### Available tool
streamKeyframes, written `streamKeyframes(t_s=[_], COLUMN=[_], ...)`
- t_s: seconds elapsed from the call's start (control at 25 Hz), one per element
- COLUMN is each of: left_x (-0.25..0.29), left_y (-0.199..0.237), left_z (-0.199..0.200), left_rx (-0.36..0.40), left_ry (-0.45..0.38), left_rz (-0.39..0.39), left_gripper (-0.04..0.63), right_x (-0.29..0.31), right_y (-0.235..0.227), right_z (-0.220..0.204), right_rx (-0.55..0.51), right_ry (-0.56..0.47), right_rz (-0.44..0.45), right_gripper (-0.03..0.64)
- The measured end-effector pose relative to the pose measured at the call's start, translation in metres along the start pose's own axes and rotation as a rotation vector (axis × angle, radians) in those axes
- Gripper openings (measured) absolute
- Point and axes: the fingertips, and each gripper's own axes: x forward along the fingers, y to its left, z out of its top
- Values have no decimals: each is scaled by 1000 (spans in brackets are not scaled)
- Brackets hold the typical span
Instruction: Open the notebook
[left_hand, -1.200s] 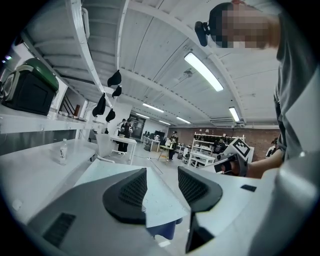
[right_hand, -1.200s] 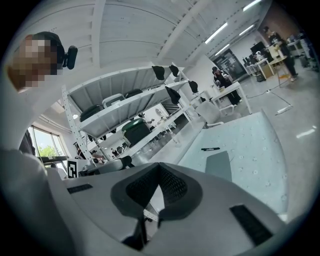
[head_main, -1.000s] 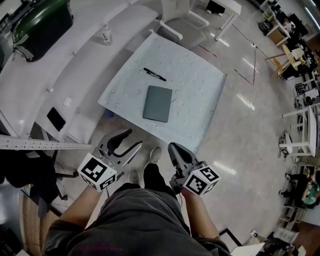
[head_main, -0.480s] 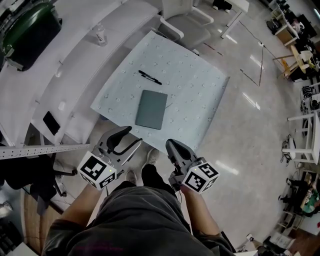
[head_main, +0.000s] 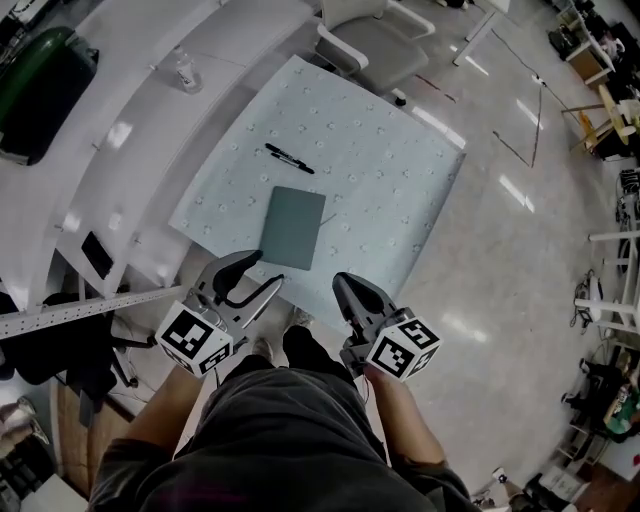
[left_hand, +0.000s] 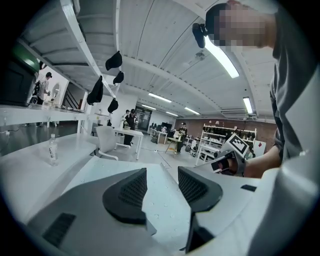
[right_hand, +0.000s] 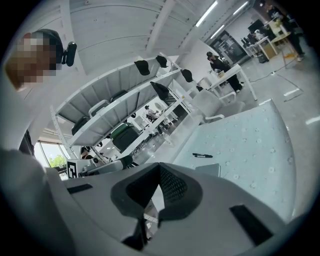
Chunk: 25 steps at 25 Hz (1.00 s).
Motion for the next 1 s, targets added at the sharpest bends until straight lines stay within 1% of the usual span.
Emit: streamKeyframes(t_s=[0.32, 0.6, 0.84, 1.0], left_x=[37, 50, 57, 65], left_y=[14, 22, 32, 35], left_z=[-21, -48, -75, -96], left_rx=[10, 43, 82, 112], left_ry=[75, 155, 207, 238], left_rz=[18, 22, 11, -26], left_gripper=[193, 193, 193, 193], right_x=[13, 19, 25, 29], right_y=[-38, -59, -75, -89], right_z=[13, 7, -5, -18], right_rx=[27, 59, 80, 96], right_ry=[30, 39, 37, 30], right_rz=[5, -6, -36, -72], right_gripper=[2, 2, 2, 2])
